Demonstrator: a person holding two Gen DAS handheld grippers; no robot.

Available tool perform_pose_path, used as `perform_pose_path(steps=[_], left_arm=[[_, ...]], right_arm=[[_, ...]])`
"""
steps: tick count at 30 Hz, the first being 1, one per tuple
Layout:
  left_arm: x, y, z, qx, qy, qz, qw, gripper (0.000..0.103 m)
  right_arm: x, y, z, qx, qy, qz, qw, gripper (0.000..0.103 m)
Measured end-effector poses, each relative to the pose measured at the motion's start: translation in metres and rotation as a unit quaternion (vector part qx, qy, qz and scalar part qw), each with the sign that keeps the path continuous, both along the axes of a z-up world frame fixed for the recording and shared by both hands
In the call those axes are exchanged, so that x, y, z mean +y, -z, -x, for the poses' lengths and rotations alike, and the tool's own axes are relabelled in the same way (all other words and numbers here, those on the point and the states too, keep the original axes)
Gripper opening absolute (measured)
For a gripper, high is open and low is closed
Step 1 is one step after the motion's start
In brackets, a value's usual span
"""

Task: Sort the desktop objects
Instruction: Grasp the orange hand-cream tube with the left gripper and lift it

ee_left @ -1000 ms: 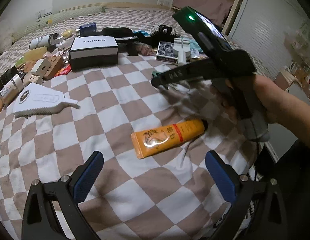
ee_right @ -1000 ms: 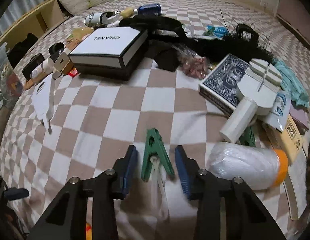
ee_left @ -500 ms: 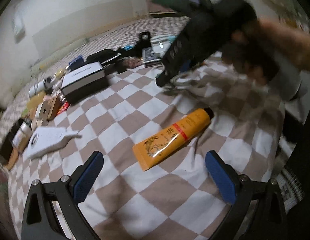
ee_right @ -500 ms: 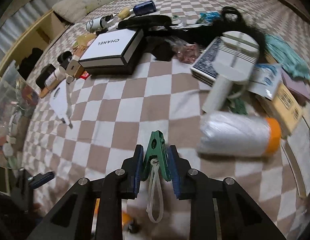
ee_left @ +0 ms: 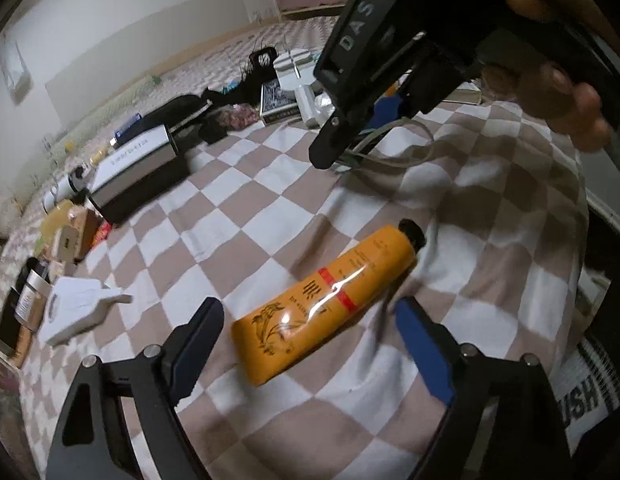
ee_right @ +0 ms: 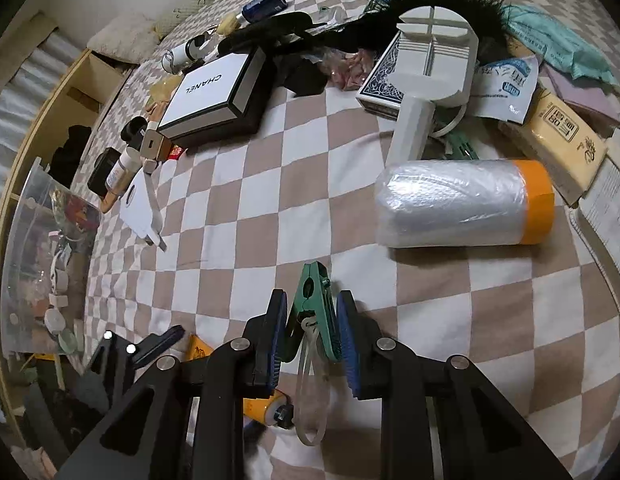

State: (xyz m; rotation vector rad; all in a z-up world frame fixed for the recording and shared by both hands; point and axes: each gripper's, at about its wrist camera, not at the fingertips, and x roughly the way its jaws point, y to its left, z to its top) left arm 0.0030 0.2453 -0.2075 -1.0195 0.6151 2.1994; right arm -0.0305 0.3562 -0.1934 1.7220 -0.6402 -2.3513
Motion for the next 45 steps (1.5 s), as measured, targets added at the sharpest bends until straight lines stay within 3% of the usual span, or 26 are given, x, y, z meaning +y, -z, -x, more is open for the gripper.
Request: perform_pose_path(steps=[4,8,9,14,24,30,45], left_arm=[[-0.005,0.003,0.016,-0.047,-0.019,-0.029,0.9983,0.088],[-0.003,0.003,0.018,-0.050,-0.022,-0.029,0.9981,0.086],[-0.002,0.002,0.018,-0.054,-0.021,-0.033,0.9978,0.077],[0.000,-0.004,0.022,-0.075,-0.022,-0.050,0.9957,0.050],[-0.015,-0.008,0.037,-0.130,-0.062,-0.097,0.9848,0.021],[-0.030,-0.008,0.044,-0.155,-0.088,-0.122,0.9764,0.018],[-0.075,-0.013,0.037,-0.147,-0.131,-0.116,0.9735,0.013]], right_arm=[[0.006,0.001,-0.001,-0.002,0.005,0.004,1.000,0.026],[0.013,0.003,-0.002,-0.003,0.010,0.008,1.000,0.026],[0.014,0.003,-0.002,-0.003,0.011,0.009,1.000,0.026],[0.016,0.003,-0.002,-0.003,0.010,0.011,1.000,0.026],[0.011,-0.003,-0.001,0.005,0.001,0.009,1.000,0.026],[-0.003,0.001,-0.001,0.000,-0.020,0.005,1.000,0.026],[-0.063,0.003,0.003,0.003,-0.093,0.010,0.996,0.026]])
